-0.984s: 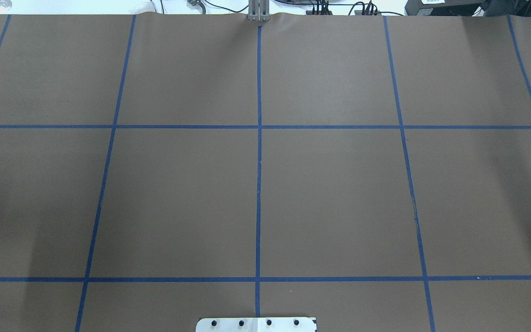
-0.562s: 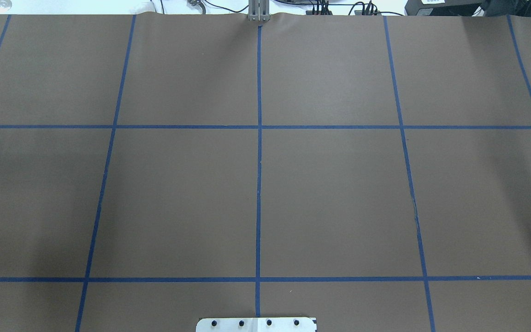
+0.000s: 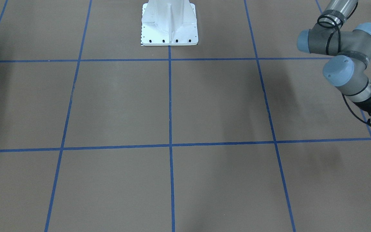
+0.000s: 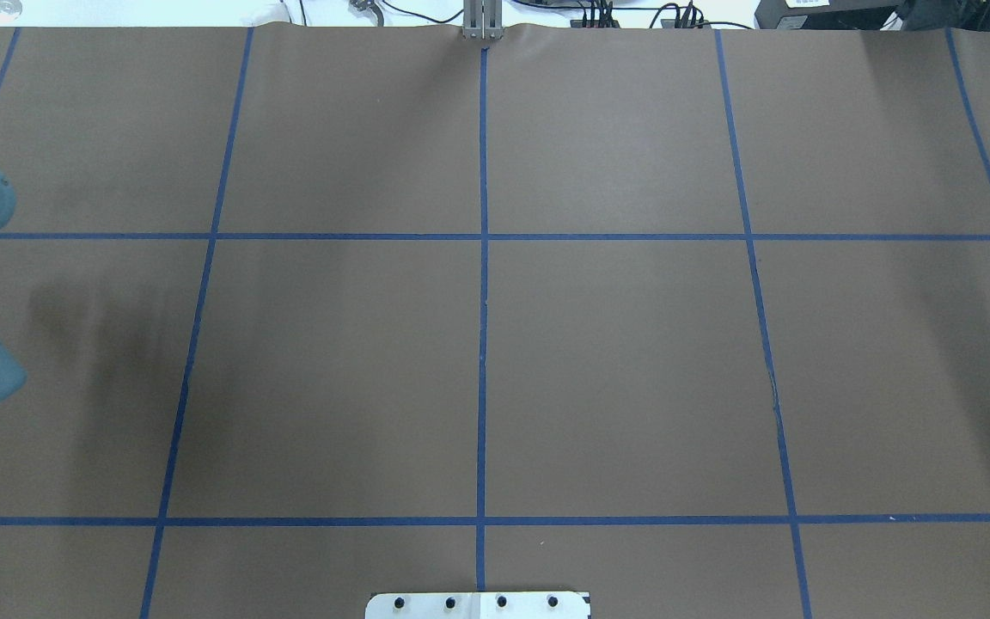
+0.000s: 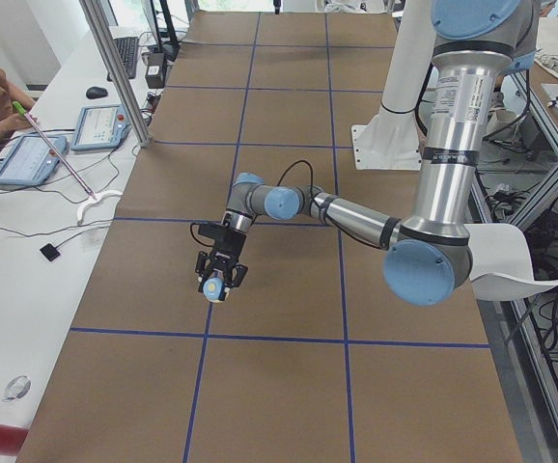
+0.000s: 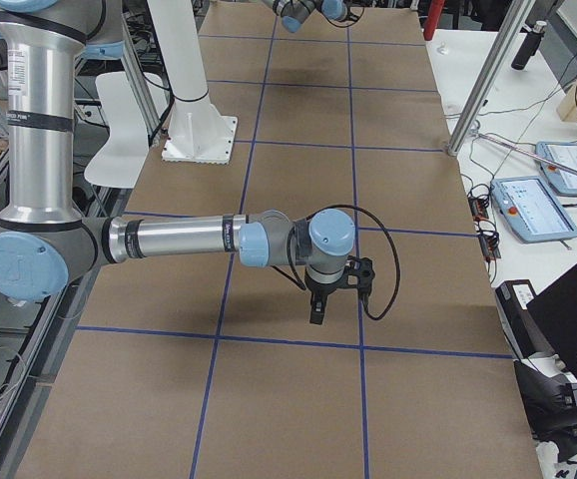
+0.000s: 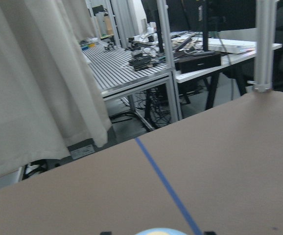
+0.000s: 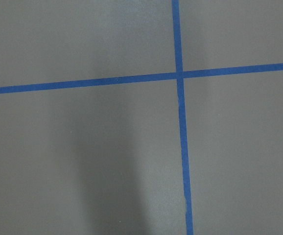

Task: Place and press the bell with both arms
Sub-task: 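Carry the bell with the left gripper to the table's center square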

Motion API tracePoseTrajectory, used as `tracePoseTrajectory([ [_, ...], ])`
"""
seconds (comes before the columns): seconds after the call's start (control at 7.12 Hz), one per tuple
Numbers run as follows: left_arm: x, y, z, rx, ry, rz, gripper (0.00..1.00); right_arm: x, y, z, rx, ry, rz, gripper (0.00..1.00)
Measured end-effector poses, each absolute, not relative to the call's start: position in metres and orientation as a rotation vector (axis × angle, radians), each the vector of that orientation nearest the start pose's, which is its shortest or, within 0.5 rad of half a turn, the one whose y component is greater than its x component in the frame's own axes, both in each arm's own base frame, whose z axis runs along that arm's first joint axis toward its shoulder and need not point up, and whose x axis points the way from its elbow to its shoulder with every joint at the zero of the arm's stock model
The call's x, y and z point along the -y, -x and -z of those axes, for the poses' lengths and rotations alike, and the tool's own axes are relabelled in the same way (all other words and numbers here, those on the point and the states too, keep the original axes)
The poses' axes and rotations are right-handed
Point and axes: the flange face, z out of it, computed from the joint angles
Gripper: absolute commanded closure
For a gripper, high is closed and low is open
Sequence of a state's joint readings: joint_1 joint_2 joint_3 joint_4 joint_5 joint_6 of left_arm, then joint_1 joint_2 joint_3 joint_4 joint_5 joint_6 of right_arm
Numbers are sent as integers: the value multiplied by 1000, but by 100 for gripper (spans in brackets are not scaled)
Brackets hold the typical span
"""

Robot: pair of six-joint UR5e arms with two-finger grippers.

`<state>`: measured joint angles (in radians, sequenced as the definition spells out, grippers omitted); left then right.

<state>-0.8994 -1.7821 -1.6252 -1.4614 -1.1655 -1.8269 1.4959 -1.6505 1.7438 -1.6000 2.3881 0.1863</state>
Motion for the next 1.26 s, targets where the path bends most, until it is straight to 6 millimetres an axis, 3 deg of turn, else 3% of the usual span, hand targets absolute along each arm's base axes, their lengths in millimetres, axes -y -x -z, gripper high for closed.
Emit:
tracePoseTrajectory([
  [0.14,593,-258,-516,-72,-503,1089,100,465,-26,-612,818,47,-79,0],
  [0.28,607,-298,-480,-147,-548,983,100,466,-26,-611,819,45,-78,0],
  [0.42,604,-339,-450,-266,-612,887,100,467,-26,-609,820,43,-78,0],
  [0.84,555,-443,-375,-648,-850,621,100,469,-25,-607,822,41,-80,0],
  [1.26,500,-527,-287,-888,-981,396,100,467,-25,-610,824,50,-86,0],
])
